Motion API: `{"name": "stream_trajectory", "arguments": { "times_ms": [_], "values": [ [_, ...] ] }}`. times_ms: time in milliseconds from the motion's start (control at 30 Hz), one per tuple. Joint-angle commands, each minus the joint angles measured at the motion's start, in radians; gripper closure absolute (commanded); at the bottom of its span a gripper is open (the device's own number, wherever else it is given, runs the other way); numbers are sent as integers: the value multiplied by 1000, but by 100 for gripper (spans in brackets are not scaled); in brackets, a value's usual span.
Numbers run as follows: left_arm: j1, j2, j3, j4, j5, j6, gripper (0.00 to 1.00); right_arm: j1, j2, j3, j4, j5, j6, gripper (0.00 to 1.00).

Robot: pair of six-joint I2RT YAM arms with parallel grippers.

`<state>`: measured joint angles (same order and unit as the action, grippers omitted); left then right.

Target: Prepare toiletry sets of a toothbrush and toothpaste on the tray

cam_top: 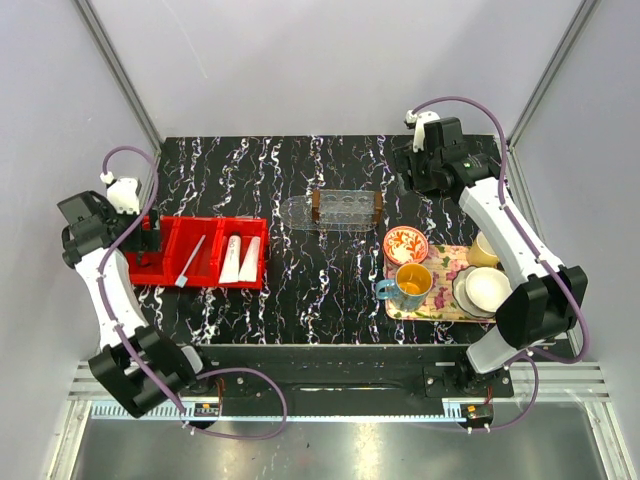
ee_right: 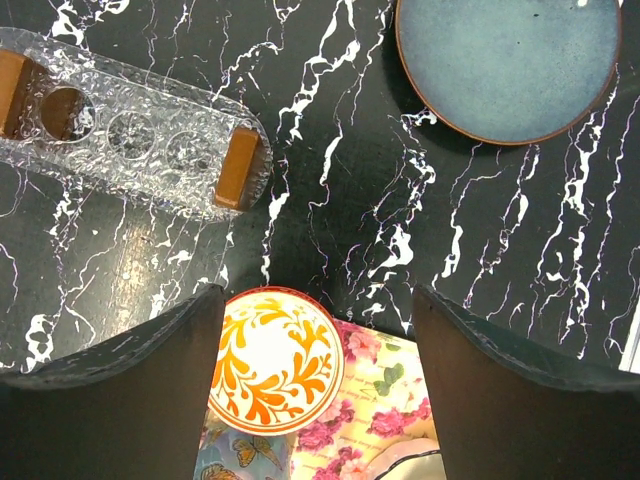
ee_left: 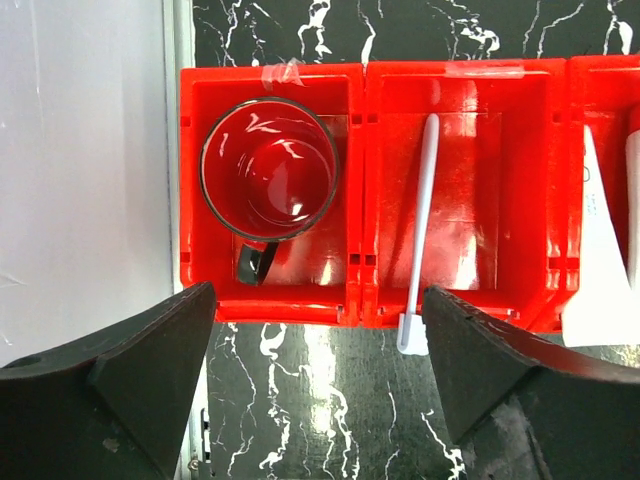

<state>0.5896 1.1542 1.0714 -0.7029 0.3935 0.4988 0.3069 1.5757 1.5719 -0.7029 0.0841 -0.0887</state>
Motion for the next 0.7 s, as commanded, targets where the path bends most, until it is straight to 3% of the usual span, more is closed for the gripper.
{"name": "stream_trajectory", "arguments": {
  "times_ms": [0,667],
  "values": [
    [26,64,73,29,18,-9,13,-3,-34,-1,8,-34,-17,21],
    [53,321,119,137,-62,-177,35,-5,-11,-13,-3,-64,-37,27]
  ]
}}
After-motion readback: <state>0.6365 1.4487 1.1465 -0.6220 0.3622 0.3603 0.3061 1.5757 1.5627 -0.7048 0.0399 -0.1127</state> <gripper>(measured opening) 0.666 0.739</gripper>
